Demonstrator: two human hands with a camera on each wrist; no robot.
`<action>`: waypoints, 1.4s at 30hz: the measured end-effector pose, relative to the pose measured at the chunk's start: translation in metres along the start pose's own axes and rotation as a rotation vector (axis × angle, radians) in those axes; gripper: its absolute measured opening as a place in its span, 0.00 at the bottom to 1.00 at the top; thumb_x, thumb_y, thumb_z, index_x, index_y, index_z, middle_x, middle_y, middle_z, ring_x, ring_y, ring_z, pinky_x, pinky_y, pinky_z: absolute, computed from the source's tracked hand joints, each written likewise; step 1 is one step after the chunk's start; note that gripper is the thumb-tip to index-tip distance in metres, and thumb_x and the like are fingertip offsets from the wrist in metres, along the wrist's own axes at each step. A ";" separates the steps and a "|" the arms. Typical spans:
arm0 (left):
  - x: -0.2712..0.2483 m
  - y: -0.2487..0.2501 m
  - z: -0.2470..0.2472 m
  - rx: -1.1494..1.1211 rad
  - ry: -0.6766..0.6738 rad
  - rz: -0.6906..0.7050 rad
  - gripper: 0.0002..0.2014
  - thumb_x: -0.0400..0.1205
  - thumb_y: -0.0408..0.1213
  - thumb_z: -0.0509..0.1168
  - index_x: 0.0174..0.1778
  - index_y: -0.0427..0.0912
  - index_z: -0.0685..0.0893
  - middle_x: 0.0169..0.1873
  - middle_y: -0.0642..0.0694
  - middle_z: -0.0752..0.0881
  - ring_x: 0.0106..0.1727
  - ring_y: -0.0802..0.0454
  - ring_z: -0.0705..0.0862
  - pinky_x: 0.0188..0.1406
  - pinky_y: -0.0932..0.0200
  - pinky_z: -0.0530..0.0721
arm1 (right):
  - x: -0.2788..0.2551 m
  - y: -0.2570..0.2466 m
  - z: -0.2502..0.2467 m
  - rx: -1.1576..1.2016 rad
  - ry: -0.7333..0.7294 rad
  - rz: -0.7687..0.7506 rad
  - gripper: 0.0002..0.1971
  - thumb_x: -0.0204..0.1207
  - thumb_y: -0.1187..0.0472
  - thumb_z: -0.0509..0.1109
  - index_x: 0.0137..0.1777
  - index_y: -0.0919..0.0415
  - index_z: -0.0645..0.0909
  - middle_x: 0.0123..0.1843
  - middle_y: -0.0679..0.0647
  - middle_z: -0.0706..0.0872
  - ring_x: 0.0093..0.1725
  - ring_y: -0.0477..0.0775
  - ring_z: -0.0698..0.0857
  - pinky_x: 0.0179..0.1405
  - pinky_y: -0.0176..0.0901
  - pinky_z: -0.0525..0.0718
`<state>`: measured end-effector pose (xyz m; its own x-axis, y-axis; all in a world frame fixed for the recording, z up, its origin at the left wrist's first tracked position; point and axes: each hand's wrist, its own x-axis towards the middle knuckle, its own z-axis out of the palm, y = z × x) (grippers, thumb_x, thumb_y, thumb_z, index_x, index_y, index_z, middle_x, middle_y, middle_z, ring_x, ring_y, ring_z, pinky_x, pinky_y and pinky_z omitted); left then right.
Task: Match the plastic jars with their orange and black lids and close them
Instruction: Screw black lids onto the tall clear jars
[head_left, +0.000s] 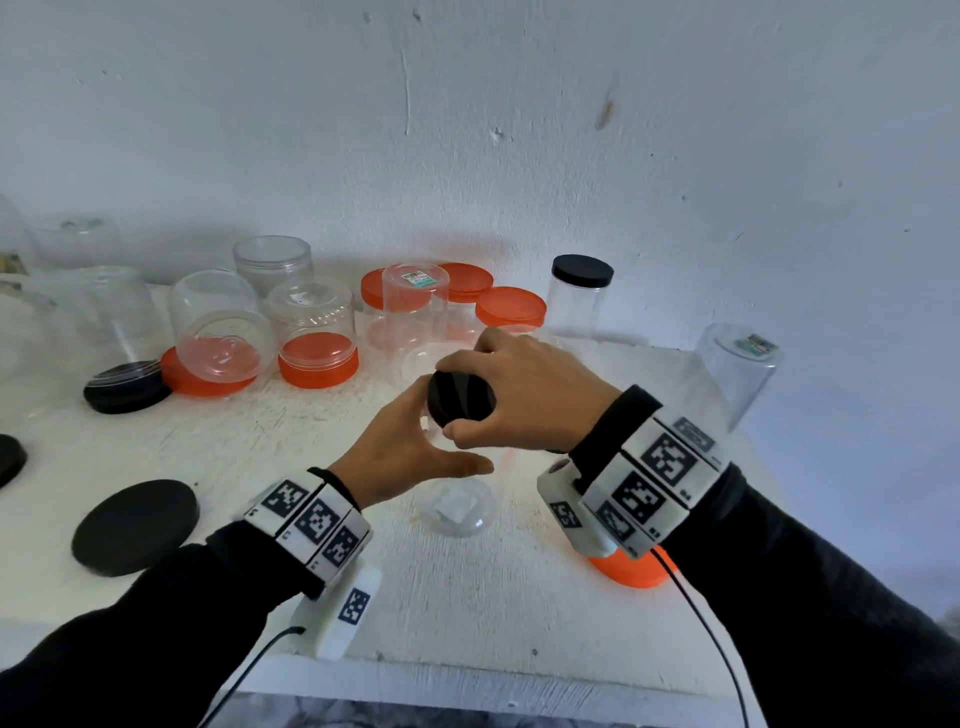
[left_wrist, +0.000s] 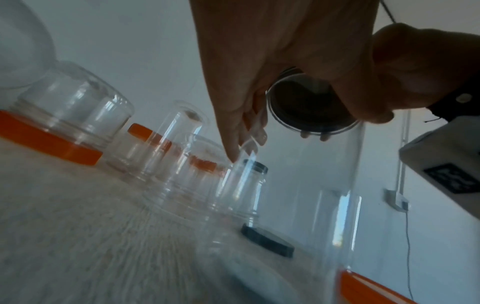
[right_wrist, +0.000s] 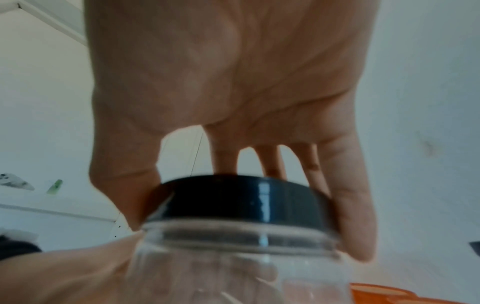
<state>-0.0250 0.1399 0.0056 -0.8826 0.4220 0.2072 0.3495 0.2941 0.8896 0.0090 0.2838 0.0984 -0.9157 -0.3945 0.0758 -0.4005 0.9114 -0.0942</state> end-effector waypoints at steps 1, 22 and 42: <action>0.001 -0.001 0.000 -0.010 -0.041 0.013 0.42 0.57 0.52 0.82 0.66 0.56 0.69 0.60 0.58 0.80 0.62 0.62 0.78 0.60 0.66 0.75 | -0.003 0.003 0.000 0.026 0.004 0.013 0.29 0.69 0.41 0.68 0.71 0.43 0.70 0.58 0.50 0.75 0.54 0.52 0.76 0.46 0.41 0.74; 0.081 -0.024 -0.006 0.720 0.047 0.104 0.42 0.69 0.69 0.63 0.72 0.42 0.72 0.73 0.43 0.71 0.75 0.44 0.67 0.74 0.45 0.65 | -0.040 0.144 -0.002 0.073 0.365 0.500 0.32 0.68 0.52 0.75 0.72 0.51 0.68 0.70 0.50 0.68 0.64 0.60 0.70 0.51 0.47 0.75; 0.086 -0.035 0.000 0.798 -0.027 -0.005 0.44 0.68 0.71 0.55 0.76 0.47 0.65 0.78 0.48 0.62 0.79 0.48 0.56 0.74 0.46 0.61 | 0.023 0.189 0.013 0.008 0.256 0.502 0.26 0.75 0.54 0.70 0.71 0.61 0.71 0.69 0.58 0.68 0.70 0.59 0.64 0.60 0.50 0.75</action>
<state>-0.1126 0.1662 -0.0077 -0.8804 0.4364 0.1853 0.4741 0.8169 0.3285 -0.0882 0.4452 0.0690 -0.9575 0.1294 0.2578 0.0815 0.9787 -0.1886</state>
